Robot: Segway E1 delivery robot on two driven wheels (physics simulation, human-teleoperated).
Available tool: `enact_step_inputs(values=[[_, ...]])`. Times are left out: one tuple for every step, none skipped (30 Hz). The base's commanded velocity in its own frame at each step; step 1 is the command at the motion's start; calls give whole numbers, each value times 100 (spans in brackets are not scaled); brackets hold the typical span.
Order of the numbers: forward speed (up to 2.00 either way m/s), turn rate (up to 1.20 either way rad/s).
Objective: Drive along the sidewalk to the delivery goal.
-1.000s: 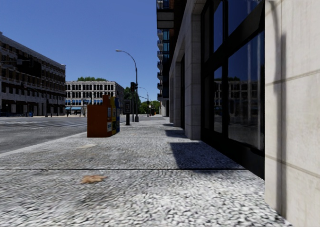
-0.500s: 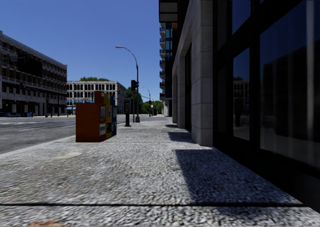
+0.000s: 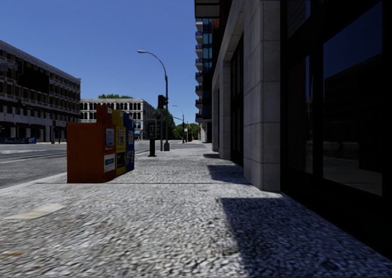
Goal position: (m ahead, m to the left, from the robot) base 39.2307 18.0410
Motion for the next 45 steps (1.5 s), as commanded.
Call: enact_step_inputs(values=[[200,0],[200,0],[200,0],[200,0],[200,0],[200,0],[200,0],[200,0],[200,0],[200,0],[200,0],[200,0],[200,0],[200,0],[200,0],[200,0],[200,0],[200,0],[200,0],[200,0],[200,0],[200,0],[200,0],[200,0],[200,0],[200,0],[200,0],[200,0],[200,0],[200,0],[200,0],[200,0],[200,0],[200,0],[200,0],[200,0],[200,0],[200,0],[200,0],[200,0],[200,0],[200,0],[200,0],[200,0],[200,0]])
